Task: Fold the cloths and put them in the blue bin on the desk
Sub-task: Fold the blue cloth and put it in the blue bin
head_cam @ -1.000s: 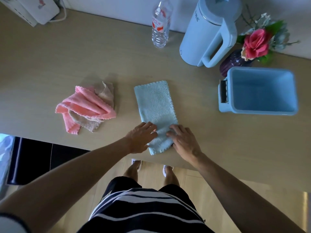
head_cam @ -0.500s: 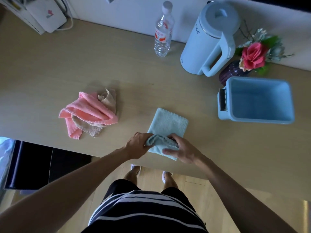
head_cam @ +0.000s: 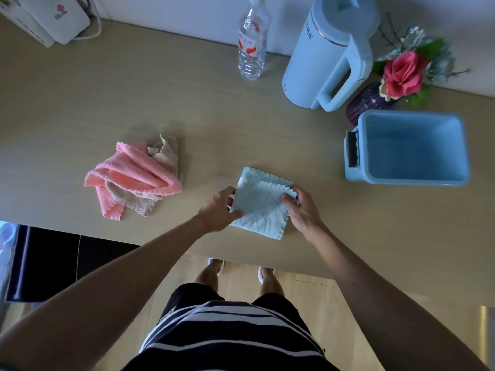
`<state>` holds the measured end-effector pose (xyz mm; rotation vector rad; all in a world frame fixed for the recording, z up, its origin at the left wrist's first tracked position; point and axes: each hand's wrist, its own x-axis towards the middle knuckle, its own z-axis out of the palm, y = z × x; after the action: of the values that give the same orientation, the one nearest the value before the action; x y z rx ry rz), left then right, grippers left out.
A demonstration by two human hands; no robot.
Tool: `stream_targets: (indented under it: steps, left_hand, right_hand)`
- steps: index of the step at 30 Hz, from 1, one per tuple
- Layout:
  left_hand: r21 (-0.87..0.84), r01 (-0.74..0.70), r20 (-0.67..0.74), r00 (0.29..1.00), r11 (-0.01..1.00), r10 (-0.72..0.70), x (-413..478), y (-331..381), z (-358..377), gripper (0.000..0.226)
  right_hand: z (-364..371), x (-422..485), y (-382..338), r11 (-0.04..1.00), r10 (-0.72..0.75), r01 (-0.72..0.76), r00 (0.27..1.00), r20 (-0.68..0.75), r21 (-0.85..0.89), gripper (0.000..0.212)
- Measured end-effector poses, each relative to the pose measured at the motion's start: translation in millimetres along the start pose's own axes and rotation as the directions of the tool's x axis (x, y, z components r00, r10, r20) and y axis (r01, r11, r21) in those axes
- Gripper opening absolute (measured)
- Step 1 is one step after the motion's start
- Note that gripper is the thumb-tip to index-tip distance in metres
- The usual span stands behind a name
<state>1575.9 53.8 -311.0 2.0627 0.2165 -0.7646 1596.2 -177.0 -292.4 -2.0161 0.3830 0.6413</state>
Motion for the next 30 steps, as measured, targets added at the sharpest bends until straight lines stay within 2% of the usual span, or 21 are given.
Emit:
stream_targets:
  steps: [5, 9, 14, 19, 23, 25, 26, 28, 30]
  left_hand:
    - [0.065, 0.013, -0.143, 0.990, 0.998, -0.004, 8.6, 1.5, 7.1, 0.047]
    - [0.102, -0.025, -0.160, 0.986, 0.994, 0.041, 11.3, 1.1, 10.3, 0.056]
    - [0.164, -0.010, -0.200, 0.979, 0.986, 0.043, 15.5, -5.5, 14.7, 0.047]
    - [0.174, 0.030, -0.233, 0.973, 0.984, 0.012, 15.4, -0.9, 17.5, 0.046]
    - [0.145, 0.042, -0.257, 0.966, 0.989, -0.003, 15.1, -0.5, 17.0, 0.049]
    - [0.207, -0.010, -0.299, 0.951, 0.978, 0.073, 10.1, -0.1, 16.9, 0.051]
    - [0.291, -0.068, -0.325, 0.931, 0.954, 0.165, 6.9, -0.3, 17.1, 0.052]
    - [0.515, -0.221, -0.301, 0.858, 0.828, 0.417, 2.1, 1.9, 17.9, 0.053]
    - [0.663, -0.385, -0.147, 0.774, 0.642, 0.616, 2.9, 3.1, 20.3, 0.051]
  right_hand:
    - [2.9, 14.0, 1.1, 0.998, -0.006, 0.003, 0.999, -0.050, -0.069, 0.054]
    - [4.6, 21.9, 1.2, 0.982, -0.047, 0.030, 0.995, -0.086, -0.184, 0.046]
    - [10.8, 30.7, 3.3, 0.968, -0.074, 0.042, 0.990, -0.122, -0.248, 0.034]
    - [13.8, 35.3, 0.8, 0.970, -0.042, 0.004, 0.988, -0.151, -0.241, 0.036]
    - [13.3, 33.6, 2.1, 0.977, -0.018, -0.019, 0.985, -0.174, -0.210, 0.029]
    - [14.5, 26.9, -2.3, 0.986, -0.029, -0.010, 0.974, -0.226, -0.169, 0.031]
    - [15.7, 23.6, -3.3, 0.985, -0.080, 0.033, 0.957, -0.278, -0.171, 0.037]
    - [19.9, 15.4, -4.4, 0.941, -0.274, 0.165, 0.884, -0.379, -0.295, 0.047]
    - [27.7, 5.0, -5.7, 0.867, -0.426, 0.247, 0.818, -0.387, -0.433, 0.048]
